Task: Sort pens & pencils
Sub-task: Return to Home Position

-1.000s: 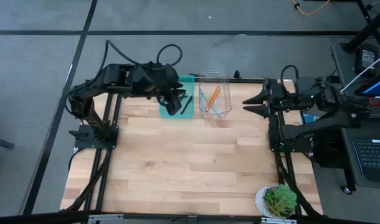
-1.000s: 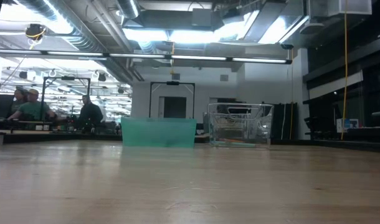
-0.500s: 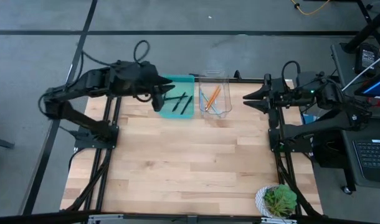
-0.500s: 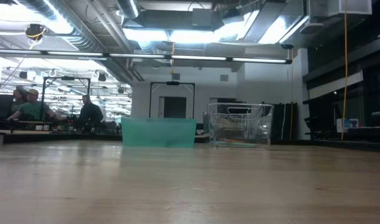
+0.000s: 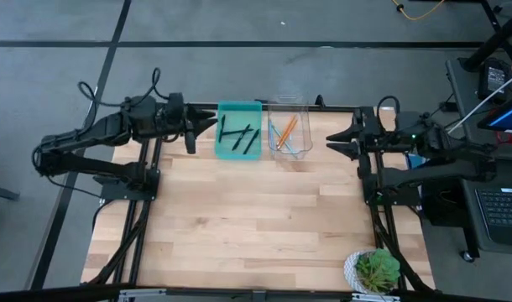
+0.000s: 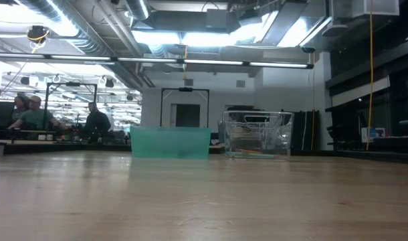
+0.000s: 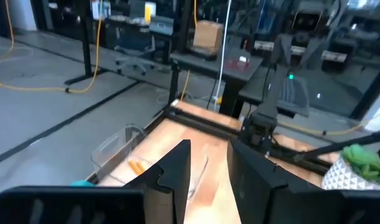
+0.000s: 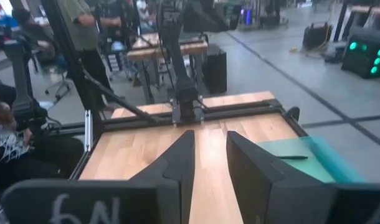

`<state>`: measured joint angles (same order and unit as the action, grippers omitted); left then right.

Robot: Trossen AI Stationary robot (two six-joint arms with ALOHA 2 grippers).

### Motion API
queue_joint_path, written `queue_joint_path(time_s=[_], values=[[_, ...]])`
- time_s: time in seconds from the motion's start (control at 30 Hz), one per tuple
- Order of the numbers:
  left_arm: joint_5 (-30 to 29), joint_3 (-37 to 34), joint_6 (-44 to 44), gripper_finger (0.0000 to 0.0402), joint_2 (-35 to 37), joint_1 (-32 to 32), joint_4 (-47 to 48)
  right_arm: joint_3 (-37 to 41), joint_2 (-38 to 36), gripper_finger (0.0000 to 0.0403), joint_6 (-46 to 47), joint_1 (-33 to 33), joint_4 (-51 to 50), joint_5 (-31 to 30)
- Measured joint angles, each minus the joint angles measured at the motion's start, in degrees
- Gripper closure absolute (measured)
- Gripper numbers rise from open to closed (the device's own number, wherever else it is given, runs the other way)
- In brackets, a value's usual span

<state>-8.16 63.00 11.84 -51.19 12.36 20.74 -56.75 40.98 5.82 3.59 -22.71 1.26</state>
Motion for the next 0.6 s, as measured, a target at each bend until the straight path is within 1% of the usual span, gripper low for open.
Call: queue_joint_path(time_s=[0.2,0.33,0.47,0.6], values=[[0.0,-7.8,1.2,0.0303,3.5,0.0,-4.8,8.4,-7.0,0.0309,0.2,0.1,5.0,0.0],[-0.9,-12.4,3.0,0.0303,6.8,0.0,-5.5,11.9,-10.6,0.0309,2.5,0.1,4.5,-0.1],[-2.8,-18.2,4.9,0.0303,12.2,0.0,-6.3,16.0,-14.7,0.0309,3.0,0.1,4.1,-0.2],[-2.8,-25.9,5.7,0.0303,17.8,0.0,-10.8,22.5,-18.4,0.0309,3.1,0.1,9.3,-0.2]])
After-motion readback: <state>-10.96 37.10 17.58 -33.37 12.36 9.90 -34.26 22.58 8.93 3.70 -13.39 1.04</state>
